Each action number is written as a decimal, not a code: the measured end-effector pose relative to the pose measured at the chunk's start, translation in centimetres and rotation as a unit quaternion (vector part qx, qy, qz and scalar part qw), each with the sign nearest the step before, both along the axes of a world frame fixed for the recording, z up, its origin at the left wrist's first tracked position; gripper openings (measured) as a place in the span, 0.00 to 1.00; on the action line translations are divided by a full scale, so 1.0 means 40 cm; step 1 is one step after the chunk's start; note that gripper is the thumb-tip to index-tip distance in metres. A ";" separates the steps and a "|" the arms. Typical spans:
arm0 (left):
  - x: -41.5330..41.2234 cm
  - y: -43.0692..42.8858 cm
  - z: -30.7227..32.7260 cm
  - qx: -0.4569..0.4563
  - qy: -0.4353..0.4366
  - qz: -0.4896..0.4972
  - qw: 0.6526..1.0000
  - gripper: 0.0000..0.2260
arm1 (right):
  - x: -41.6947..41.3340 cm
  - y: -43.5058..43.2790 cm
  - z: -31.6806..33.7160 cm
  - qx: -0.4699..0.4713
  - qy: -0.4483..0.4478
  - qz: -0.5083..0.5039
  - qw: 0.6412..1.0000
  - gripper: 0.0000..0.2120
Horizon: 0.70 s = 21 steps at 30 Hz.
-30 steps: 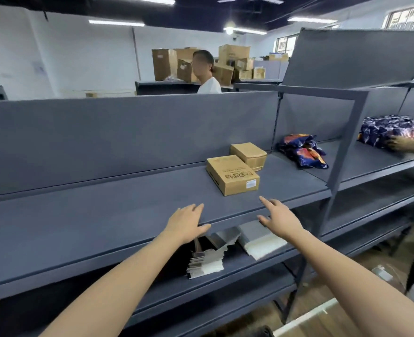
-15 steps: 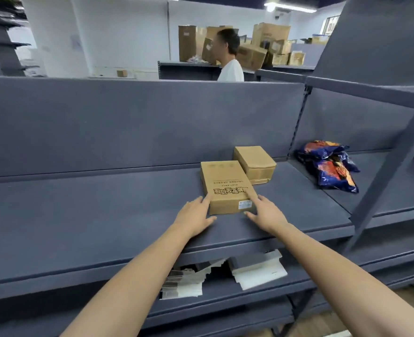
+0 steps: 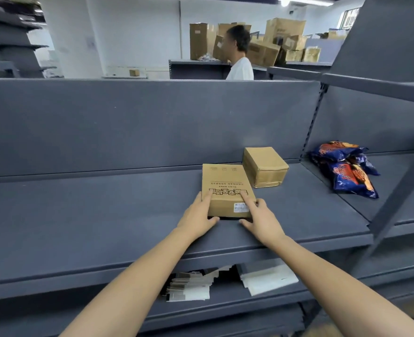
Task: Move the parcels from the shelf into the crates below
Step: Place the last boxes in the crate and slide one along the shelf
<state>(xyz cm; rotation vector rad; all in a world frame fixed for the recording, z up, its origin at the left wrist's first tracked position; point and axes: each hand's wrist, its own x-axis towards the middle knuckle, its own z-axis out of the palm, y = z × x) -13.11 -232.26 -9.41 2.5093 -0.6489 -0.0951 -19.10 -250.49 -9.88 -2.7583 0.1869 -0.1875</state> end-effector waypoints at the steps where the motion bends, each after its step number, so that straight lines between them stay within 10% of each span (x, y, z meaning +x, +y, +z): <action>1: -0.004 0.020 0.011 -0.006 -0.013 0.001 1.000 0.37 | -0.006 0.015 0.009 -0.006 -0.012 0.005 1.000 0.38; 21: -0.237 0.458 0.205 -0.080 -0.218 -0.047 0.972 0.24 | -0.219 0.366 0.184 -0.106 -0.292 0.127 0.942 0.31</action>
